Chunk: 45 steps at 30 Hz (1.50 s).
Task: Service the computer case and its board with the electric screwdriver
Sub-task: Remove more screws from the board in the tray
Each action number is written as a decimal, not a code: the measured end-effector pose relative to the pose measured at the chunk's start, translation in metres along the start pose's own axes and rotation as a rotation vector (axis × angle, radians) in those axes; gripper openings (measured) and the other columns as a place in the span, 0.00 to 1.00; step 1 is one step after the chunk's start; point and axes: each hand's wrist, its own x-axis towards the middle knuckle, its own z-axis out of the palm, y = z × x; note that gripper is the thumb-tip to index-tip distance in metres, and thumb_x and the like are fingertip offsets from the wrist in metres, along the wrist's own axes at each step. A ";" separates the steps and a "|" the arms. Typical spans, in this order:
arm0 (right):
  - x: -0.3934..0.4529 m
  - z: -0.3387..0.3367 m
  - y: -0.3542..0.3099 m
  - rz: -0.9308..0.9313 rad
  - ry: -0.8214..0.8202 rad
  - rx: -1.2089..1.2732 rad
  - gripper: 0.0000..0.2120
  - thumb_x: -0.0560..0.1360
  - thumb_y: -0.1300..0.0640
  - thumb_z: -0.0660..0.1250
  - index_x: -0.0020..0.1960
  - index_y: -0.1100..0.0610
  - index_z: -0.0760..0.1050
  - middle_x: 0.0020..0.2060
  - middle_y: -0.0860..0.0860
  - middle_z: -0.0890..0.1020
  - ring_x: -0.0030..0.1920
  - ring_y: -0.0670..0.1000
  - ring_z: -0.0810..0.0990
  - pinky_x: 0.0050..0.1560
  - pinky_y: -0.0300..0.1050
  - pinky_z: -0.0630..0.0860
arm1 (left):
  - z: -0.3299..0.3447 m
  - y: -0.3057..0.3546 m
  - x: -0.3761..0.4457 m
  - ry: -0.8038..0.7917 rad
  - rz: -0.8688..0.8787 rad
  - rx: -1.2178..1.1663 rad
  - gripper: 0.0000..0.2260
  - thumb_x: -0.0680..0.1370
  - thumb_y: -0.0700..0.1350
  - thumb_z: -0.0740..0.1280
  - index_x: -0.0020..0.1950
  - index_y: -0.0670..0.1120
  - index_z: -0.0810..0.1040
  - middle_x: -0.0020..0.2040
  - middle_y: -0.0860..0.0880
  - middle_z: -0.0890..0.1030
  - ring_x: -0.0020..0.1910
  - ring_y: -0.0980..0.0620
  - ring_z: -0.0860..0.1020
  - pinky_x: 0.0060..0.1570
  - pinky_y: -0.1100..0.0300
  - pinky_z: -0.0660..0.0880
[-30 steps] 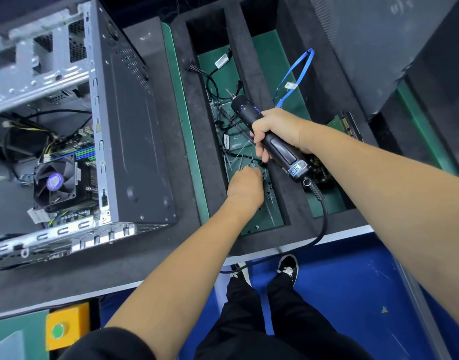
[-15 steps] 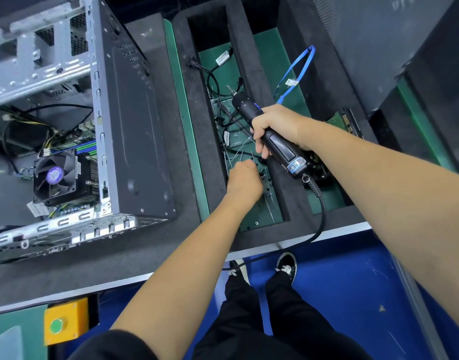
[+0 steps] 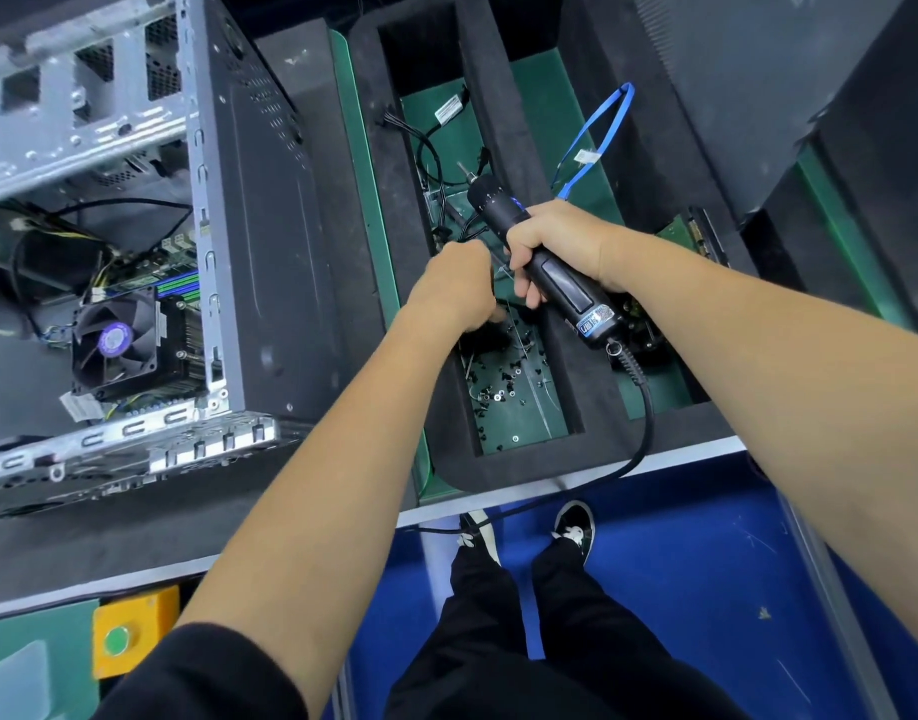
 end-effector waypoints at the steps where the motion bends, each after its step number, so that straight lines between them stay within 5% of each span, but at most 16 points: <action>1: 0.000 0.000 0.000 0.000 0.001 0.002 0.03 0.69 0.67 0.62 0.40 0.62 0.69 0.27 0.59 0.81 0.25 0.56 0.79 0.28 0.40 0.76 | 0.005 0.001 0.000 -0.014 0.013 0.041 0.22 0.66 0.48 0.78 0.52 0.41 0.73 0.46 0.44 0.72 0.44 0.45 0.73 0.40 0.56 0.69; 4: 0.000 0.000 -0.001 0.000 0.003 0.006 0.03 0.69 0.67 0.62 0.41 0.62 0.70 0.28 0.60 0.80 0.25 0.56 0.79 0.28 0.39 0.76 | 0.022 0.002 -0.002 -0.071 0.068 0.141 0.24 0.68 0.45 0.77 0.59 0.41 0.72 0.54 0.43 0.74 0.52 0.43 0.75 0.45 0.54 0.72; 9: 0.000 0.001 0.000 -0.007 0.009 0.002 0.03 0.69 0.67 0.62 0.40 0.61 0.69 0.28 0.61 0.81 0.25 0.57 0.79 0.28 0.39 0.76 | 0.032 0.003 -0.003 -0.006 0.158 0.303 0.14 0.75 0.34 0.60 0.59 0.40 0.71 0.56 0.41 0.75 0.53 0.41 0.76 0.42 0.54 0.70; 15: 0.000 0.000 0.000 -0.005 0.005 -0.019 0.03 0.69 0.66 0.62 0.40 0.61 0.69 0.30 0.61 0.81 0.27 0.58 0.80 0.30 0.41 0.76 | 0.046 0.002 -0.012 -0.048 0.274 0.556 0.11 0.75 0.37 0.63 0.57 0.43 0.73 0.53 0.45 0.78 0.50 0.43 0.78 0.38 0.55 0.68; 22: 0.002 -0.002 0.001 -0.001 0.000 -0.008 0.03 0.69 0.66 0.62 0.41 0.61 0.69 0.29 0.60 0.81 0.26 0.57 0.80 0.31 0.42 0.77 | 0.070 0.016 -0.020 -0.131 0.190 0.425 0.19 0.73 0.43 0.71 0.61 0.40 0.71 0.58 0.42 0.75 0.56 0.41 0.76 0.40 0.53 0.68; 29: 0.003 -0.003 0.002 -0.006 -0.012 -0.010 0.03 0.68 0.66 0.62 0.40 0.61 0.69 0.30 0.60 0.81 0.27 0.58 0.80 0.33 0.44 0.78 | 0.074 0.013 -0.024 -0.120 0.099 0.247 0.13 0.73 0.31 0.60 0.58 0.36 0.71 0.56 0.39 0.73 0.53 0.40 0.76 0.41 0.54 0.70; 36: 0.002 -0.001 0.001 -0.012 0.000 -0.009 0.03 0.68 0.66 0.62 0.39 0.61 0.69 0.30 0.61 0.81 0.27 0.59 0.80 0.32 0.43 0.77 | 0.059 0.013 -0.012 -0.195 -0.018 0.068 0.14 0.75 0.37 0.62 0.60 0.38 0.69 0.59 0.40 0.73 0.50 0.44 0.74 0.42 0.58 0.70; 45: 0.003 -0.002 0.001 -0.011 -0.005 0.018 0.03 0.69 0.67 0.62 0.42 0.62 0.69 0.29 0.61 0.81 0.25 0.57 0.79 0.28 0.39 0.75 | 0.040 0.008 0.004 -0.084 0.020 0.094 0.14 0.74 0.36 0.63 0.60 0.40 0.71 0.57 0.42 0.75 0.49 0.45 0.75 0.42 0.59 0.70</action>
